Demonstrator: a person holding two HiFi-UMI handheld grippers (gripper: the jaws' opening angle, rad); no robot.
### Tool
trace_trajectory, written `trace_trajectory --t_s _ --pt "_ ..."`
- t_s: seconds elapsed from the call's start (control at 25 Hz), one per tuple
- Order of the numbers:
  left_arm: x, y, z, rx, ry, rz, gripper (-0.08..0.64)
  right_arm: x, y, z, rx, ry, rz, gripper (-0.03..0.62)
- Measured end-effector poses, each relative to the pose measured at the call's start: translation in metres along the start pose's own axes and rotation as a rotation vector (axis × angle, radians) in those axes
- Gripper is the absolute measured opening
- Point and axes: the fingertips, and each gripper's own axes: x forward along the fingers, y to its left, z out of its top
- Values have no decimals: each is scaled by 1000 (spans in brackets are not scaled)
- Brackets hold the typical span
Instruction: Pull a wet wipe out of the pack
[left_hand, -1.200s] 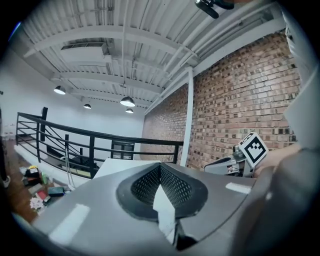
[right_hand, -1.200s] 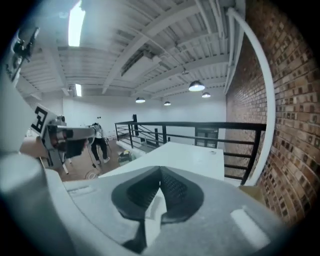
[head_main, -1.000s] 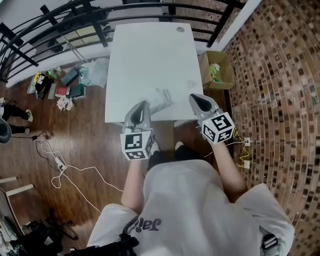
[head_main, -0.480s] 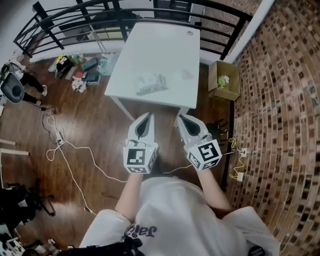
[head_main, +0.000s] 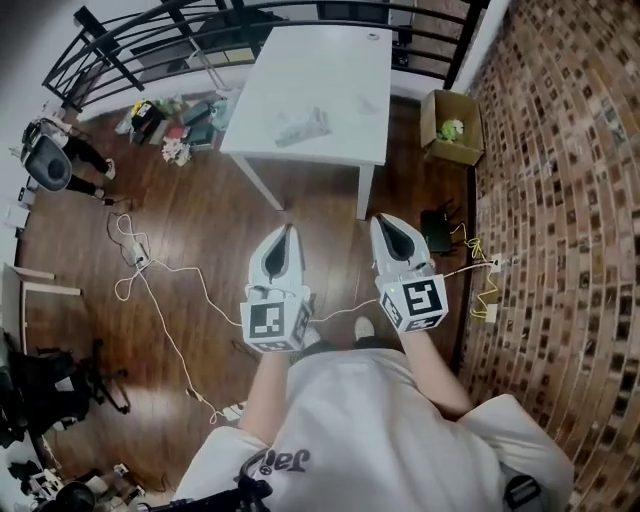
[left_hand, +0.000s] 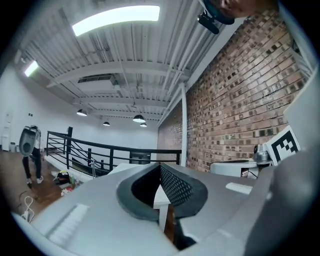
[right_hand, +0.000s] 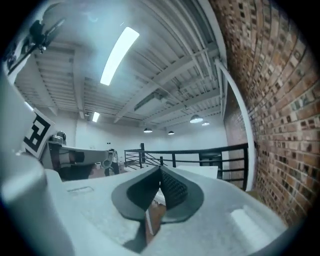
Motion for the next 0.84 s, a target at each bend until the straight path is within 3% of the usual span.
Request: trace_trajectory --t_s 0.12,0.32,0.52,0.84 --pt "-11 -6 1 15 6 -16 15 3 19 22 -47 -43 49 -8" --pt "-36 -1 -17 21 2 -18 15 -2 77 22 -88 -34 185 -8" --pt "-50 19 -26 -63 32 35 15 -5 126 -6 -84 46 292 -8" --pt "-63 53 -8 -49 -27 90 15 12 121 23 -146 -22 262 -8"
